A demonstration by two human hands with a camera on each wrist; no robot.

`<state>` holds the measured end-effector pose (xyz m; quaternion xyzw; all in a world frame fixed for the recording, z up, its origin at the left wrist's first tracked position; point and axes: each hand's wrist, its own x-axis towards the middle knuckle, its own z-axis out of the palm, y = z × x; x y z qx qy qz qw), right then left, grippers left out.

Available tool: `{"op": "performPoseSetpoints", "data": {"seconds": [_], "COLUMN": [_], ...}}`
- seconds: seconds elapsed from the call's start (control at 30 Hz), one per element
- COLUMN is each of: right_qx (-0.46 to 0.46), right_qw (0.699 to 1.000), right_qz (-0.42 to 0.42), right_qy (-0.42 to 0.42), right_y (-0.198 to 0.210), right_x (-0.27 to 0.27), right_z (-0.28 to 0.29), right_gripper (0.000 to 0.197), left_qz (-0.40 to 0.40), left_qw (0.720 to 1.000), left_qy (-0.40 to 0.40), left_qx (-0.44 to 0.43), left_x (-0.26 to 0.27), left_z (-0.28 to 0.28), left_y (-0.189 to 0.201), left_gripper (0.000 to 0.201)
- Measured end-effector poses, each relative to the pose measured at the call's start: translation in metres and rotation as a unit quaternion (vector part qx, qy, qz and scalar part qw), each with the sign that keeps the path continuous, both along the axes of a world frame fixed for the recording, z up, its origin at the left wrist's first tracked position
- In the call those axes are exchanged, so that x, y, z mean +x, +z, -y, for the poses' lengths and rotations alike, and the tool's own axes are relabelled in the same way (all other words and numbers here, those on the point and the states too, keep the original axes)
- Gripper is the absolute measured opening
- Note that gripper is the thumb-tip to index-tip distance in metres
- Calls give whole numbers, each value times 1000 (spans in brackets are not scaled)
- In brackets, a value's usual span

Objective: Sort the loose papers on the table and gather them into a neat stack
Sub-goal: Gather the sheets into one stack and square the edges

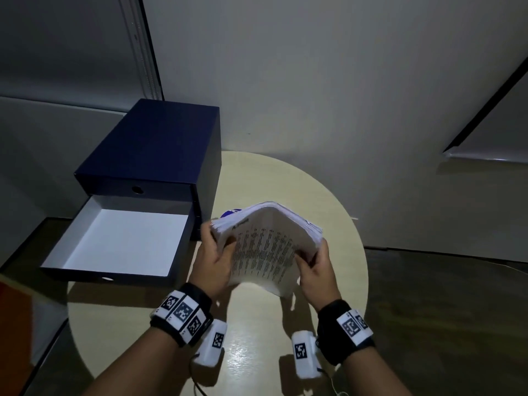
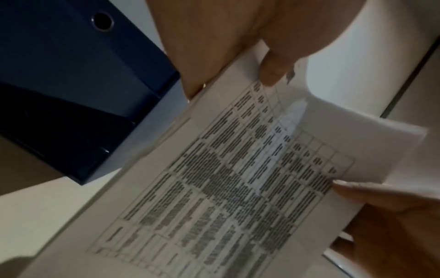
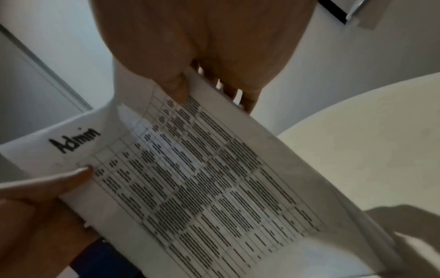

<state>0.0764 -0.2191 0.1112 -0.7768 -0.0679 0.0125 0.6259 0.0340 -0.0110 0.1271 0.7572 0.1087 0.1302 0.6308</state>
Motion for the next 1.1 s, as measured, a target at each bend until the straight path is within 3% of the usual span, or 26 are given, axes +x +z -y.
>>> {"op": "performPoseSetpoints", "data": {"seconds": [0.07,0.2,0.33,0.43,0.67,0.83,0.97,1.03,1.1], "right_qx": [-8,15,31,51,56,67,80,79,43], "right_qw": [1000,998,990,984,977,981,989,993,997], "right_qz": [-5,31,87,74,26,19,48,51,32], "right_qy": [-12,-50,-108,-153,-203,-182,-111,-71,-54], "right_y": [-5,6,27,35,39,39,38,29,15], "right_x": [-2,-1,3,7,20,22,14,10,6], "right_z": [0,-7,-19,-27,-30,-29,-20,-13,-10], "right_gripper": [46,43,22,13,27,31,30,35,45], "left_qz": [0,71,102,82,87,84,112,75,24], "left_qw": [1000,997,993,990,984,985,988,994,998], "left_qy": [6,35,67,111,134,118,11,9,36], "left_qx": [10,3,-1,-8,-73,-91,-110,-75,-35], "left_x": [0,2,12,19,29,29,19,14,12], "left_z": [1,-3,-3,-2,-3,-3,-13,-16,-17], "left_y": [-1,8,19,22,26,28,16,6,-4], "left_gripper": [35,43,40,30,14,19,42,45,34]}}
